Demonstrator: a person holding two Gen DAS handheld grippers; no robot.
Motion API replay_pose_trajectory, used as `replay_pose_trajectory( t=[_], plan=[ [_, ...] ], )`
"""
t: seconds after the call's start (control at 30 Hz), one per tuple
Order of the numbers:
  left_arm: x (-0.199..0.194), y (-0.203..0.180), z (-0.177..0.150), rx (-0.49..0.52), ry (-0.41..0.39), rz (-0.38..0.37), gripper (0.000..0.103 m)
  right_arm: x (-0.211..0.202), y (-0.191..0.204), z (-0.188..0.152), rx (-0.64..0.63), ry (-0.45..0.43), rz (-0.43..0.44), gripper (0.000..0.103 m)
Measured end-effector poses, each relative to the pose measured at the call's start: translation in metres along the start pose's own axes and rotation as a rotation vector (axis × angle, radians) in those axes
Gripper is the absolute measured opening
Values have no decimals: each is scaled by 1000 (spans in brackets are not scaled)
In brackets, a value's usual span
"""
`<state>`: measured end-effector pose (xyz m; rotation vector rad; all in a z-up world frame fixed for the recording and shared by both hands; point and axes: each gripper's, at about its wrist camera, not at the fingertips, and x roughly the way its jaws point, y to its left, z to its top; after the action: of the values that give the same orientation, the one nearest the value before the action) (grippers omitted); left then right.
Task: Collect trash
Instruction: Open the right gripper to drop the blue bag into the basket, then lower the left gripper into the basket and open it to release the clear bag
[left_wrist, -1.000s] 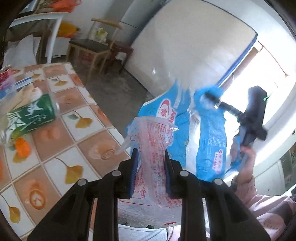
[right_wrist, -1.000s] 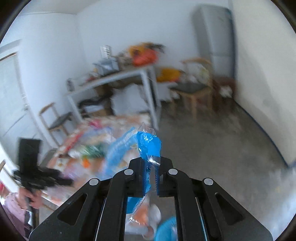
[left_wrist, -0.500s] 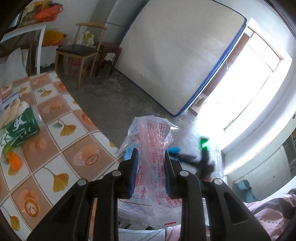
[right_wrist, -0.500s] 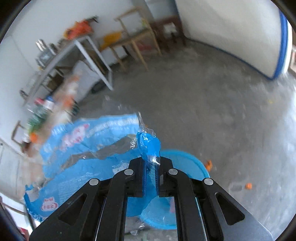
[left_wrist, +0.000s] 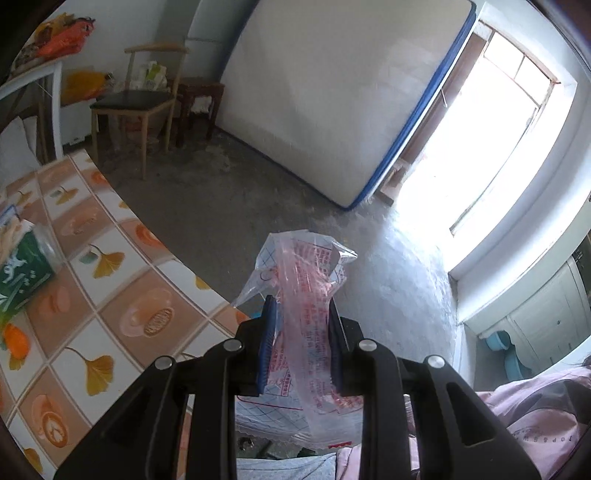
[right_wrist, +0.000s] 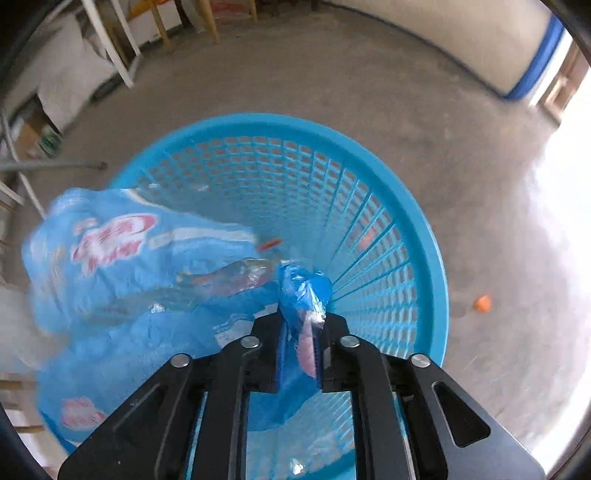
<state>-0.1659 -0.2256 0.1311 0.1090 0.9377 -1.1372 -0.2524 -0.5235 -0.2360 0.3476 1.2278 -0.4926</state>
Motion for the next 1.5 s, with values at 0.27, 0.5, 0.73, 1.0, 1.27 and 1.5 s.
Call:
replay_pose_trajectory(
  t=[0.27,0.5,0.73,1.0,1.27,1.5],
  plan=[
    [85,-10,-15,28,203,-1,24,-19,3,11,-54,-96,-106,67],
    [202,-33,-47,128,478,50,24,-67,-45,4,103,-210,-80,68],
    [354,-51,-114,395,787,230,25,-87,-84,-2,255,-226,-22,69],
    [508,8,-224,655,1275,526,32,-88,-95,-2,326,-205,46,69],
    [564,32,-255,648,1321,514,37,-79,-98,-6,354,-144,51,69],
    [558,45,-212,495,1218,413,62,-80,-100,-9,355,-139,43,69]
  ],
)
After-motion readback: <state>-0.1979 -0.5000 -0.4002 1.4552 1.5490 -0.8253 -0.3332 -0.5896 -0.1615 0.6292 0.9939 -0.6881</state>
